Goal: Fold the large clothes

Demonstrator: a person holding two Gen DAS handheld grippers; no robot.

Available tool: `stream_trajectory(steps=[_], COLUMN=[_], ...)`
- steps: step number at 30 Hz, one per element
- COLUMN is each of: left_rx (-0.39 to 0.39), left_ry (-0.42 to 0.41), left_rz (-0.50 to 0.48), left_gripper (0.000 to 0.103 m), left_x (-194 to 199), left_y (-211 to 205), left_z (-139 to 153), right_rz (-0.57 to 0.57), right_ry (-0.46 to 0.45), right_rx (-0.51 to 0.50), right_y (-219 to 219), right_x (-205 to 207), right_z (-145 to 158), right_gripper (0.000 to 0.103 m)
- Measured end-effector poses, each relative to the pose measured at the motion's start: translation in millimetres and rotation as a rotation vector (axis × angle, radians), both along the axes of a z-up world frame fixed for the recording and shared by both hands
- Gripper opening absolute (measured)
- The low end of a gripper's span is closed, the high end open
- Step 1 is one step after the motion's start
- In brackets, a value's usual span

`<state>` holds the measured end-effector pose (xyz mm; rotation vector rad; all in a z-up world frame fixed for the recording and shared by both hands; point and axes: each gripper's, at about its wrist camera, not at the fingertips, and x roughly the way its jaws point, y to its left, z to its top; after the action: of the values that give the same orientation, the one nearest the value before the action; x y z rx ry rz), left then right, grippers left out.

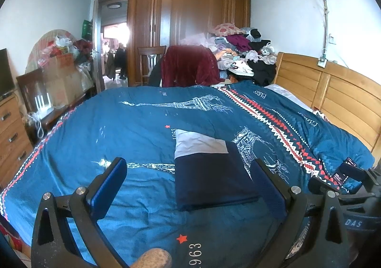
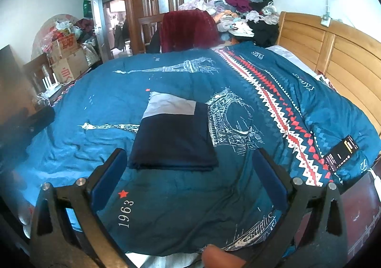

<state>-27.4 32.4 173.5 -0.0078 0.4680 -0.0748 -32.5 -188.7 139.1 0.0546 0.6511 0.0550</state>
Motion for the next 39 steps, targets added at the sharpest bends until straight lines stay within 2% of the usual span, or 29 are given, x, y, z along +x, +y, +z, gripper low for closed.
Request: stream_trajectory(steps=[10, 39], left_rx=[0.005, 0.006], left_ry=[0.010, 0.038], left_rz=[-0.004, -0.011], left_gripper=[0.103, 0.103], left_x=[2.4, 9.9], left_y=[-2.5, -6.0], left_z=[-3.6, -16.9], right_rz=[-0.006, -0.020], right_ry=[-0.009, 0.046], right_rx=[-0.001, 0.015], right_y=[-1.5, -2.9], right_x=[2.5, 6.9], right_z=[-2.0, -18.5], right_gripper=[0.103, 0.103])
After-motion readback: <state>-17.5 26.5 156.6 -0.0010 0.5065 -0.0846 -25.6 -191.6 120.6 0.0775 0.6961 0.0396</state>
